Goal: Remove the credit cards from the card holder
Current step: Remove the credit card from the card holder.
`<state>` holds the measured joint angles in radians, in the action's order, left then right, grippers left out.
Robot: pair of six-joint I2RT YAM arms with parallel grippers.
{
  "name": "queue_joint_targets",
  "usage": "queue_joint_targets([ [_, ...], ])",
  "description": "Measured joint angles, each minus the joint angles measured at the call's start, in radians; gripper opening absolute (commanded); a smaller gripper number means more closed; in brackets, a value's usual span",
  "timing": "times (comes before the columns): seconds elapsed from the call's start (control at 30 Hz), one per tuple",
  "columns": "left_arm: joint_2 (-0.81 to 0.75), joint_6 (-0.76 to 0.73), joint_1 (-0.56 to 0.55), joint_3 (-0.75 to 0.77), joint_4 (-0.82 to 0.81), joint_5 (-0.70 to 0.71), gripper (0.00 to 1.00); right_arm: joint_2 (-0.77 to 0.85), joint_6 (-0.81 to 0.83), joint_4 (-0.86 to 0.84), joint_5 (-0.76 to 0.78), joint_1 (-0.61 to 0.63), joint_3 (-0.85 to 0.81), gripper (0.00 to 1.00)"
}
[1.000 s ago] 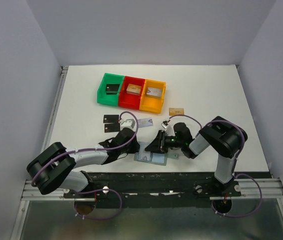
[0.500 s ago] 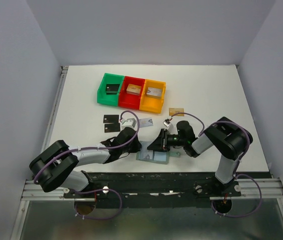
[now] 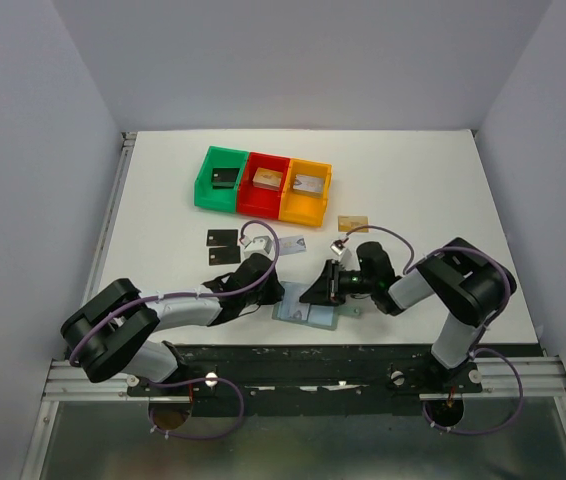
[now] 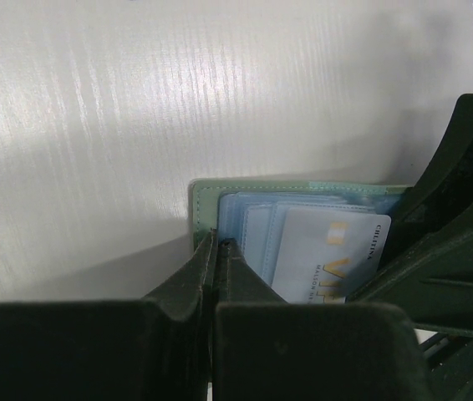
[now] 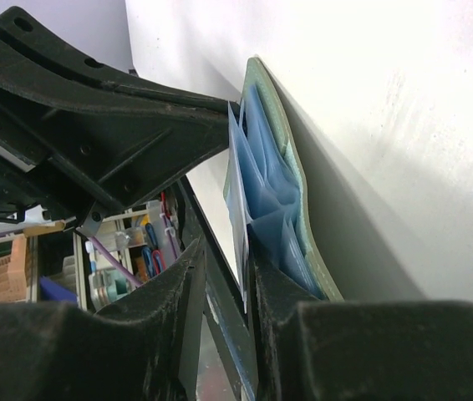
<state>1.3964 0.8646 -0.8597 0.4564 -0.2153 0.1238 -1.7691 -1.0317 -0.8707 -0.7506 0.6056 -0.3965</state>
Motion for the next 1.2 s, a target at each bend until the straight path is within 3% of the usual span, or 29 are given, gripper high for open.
queue_joint_targets([
  [0.67, 0.002, 0.021, 0.009, -0.005, -0.008, 0.0, 0.0, 0.064, 0.023, 0.021, -0.002, -0.045, 0.058, 0.21],
  [0.93, -0.002, 0.025, 0.009, -0.014, -0.022, 0.0, 0.0, 0.092, 0.049, 0.062, 0.001, -0.08, 0.085, 0.04],
  [1.2, -0.007, 0.026, 0.009, -0.021, -0.031, 0.0, 0.0, 0.304, 0.132, 0.305, 0.078, -0.104, 0.106, 0.0],
])
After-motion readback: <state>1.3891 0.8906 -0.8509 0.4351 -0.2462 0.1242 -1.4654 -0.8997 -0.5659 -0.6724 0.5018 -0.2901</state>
